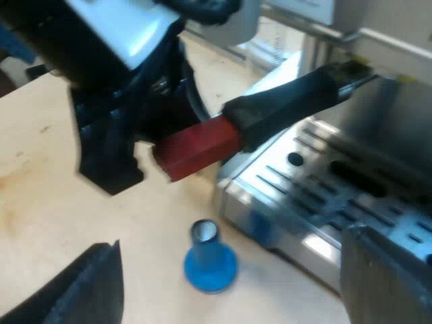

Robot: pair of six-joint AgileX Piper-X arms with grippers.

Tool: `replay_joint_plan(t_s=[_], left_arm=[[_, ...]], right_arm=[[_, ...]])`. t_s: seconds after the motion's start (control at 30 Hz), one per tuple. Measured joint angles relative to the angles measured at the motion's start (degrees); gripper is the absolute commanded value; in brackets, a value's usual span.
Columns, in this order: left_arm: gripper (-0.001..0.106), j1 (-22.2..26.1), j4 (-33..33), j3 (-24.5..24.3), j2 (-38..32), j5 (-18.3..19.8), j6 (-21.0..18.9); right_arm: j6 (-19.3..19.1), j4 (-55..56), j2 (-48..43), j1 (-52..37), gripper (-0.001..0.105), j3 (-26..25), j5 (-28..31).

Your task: Put the handle in the coffee machine

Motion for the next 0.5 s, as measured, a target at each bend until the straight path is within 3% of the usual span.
replay_joint_plan(t_s=[0.2,0.5], left_arm=[[0.000,-0.9,0.0,0.0,0.0,0.0,-0.4],[0.000,-7.5,-1.3,0.0,0.0,-4.8,0.8]], right_arm=[[0.3,1.1,-2.7,0.0,0.068,0.0,-1.4],[3.3,7.8,-9.5,0.0,0.068,0.0,-0.5]])
